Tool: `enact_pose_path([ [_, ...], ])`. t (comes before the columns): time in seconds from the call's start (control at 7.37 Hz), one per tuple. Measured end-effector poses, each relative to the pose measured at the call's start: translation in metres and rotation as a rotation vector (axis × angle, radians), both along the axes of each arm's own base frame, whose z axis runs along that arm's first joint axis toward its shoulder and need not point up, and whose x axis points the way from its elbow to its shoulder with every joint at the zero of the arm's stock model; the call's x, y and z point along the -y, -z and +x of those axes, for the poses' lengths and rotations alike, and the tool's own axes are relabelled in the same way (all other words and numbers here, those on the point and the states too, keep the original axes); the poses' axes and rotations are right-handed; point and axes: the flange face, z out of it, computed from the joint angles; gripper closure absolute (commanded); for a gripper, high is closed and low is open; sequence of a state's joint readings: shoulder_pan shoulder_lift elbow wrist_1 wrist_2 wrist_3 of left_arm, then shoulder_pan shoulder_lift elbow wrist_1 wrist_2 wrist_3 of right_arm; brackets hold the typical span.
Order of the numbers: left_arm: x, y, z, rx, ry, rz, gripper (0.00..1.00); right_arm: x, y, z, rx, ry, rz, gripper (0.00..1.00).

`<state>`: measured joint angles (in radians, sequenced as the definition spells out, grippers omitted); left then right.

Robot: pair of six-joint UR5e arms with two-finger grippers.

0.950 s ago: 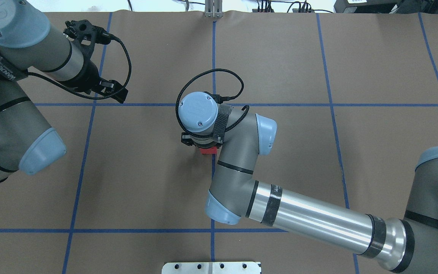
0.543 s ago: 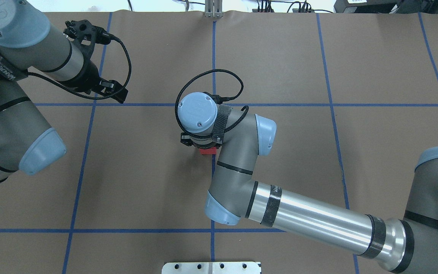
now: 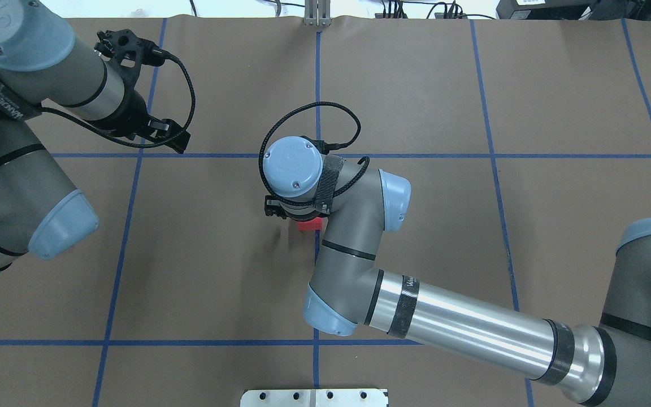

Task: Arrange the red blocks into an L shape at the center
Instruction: 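Hold the cube against the center cube, nearer the robot, then open the right gripper and lift it away from the cubes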

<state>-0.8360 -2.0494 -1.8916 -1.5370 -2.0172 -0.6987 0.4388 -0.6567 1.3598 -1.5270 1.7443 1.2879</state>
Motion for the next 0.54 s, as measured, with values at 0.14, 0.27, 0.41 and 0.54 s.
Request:
enact_pose_path([
  [0.14,0.0,0.0,0.0,0.0,0.0,0.0,0.0,-0.001,0.01,0.007,0.02,0.0,0.009,0.0],
  [0.27,0.0,0.0,0.0,0.0,0.0,0.0,0.0,0.002,0.022,0.02,0.041,-0.007,0.016,0.0],
  [0.41,0.0,0.0,0.0,0.0,-0.001,0.001,0.0,0.016,0.031,0.04,0.055,-0.016,0.015,0.0],
  [0.54,-0.001,-0.002,-0.002,0.002,0.0,0.0,0.0,0.038,0.037,0.068,0.066,-0.018,0.011,0.0],
])
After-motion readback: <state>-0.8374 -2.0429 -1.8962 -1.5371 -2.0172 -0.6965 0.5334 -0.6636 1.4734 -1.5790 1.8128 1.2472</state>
